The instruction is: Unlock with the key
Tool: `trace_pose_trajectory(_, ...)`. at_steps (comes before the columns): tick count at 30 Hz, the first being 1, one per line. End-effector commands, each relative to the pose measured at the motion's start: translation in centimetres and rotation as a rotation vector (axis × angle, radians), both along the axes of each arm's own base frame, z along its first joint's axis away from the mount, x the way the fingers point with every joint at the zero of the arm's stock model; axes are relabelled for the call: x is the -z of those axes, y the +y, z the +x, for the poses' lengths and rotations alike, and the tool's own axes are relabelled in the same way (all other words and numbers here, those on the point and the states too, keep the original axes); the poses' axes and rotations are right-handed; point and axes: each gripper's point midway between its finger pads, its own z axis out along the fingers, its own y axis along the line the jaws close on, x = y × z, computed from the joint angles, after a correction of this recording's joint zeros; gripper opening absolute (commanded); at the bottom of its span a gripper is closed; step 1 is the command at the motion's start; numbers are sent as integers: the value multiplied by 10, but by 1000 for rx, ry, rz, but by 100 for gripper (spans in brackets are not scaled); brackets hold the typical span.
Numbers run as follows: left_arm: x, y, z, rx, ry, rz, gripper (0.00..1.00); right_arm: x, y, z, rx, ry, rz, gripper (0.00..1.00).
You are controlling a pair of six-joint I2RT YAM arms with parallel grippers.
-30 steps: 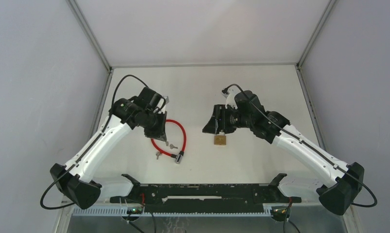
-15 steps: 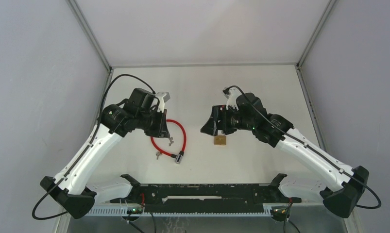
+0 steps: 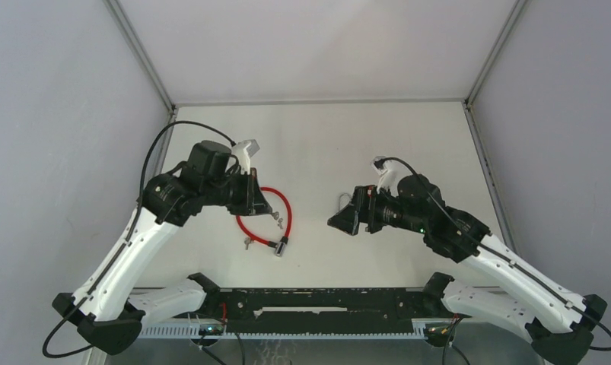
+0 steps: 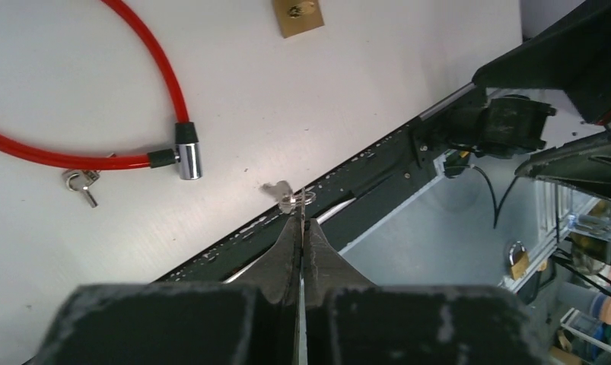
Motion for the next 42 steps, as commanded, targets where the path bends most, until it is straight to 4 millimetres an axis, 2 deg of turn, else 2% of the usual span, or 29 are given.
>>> trace_pose_trajectory(1,-10,-15,-9,-5,47,-109,0,-38,6,-14,15,-16,164,91)
trace_pose_trajectory(7,-19,-28,-12,18,33,-179,0,-49,8,-27,65,44,236,89)
trace_pose_trajectory(10,-25,-31,-8,26,-2,-197,0,-53,9,-26,117,27,248,90)
trace_pose_trajectory(14,-16,-25,-1,-25,-5,-161,0,-49,12,-17,211,39,246,91)
trace_pose_trajectory(20,-11,-33,-10,-37,70,-210,0,-51,22,-25,233,66,275,93)
trace_pose_trajectory(26,-33,-45,-6,38,-20,-250,0,-56,25,-36,147,44,277,97)
trace_pose_trajectory(28,-40,-49,-10,79,-34,-275,0,-65,25,-40,108,24,322,98)
trace_pose_trajectory(34,-58,-63,-27,201,16,-353,0,-73,20,-43,48,17,432,96)
trace_pose_trajectory(38,-78,-70,-29,230,18,-412,0,-81,19,-51,-22,19,470,95)
trace_pose_trajectory(42,-97,-80,-34,289,19,-482,0,-82,17,-49,-41,4,480,95)
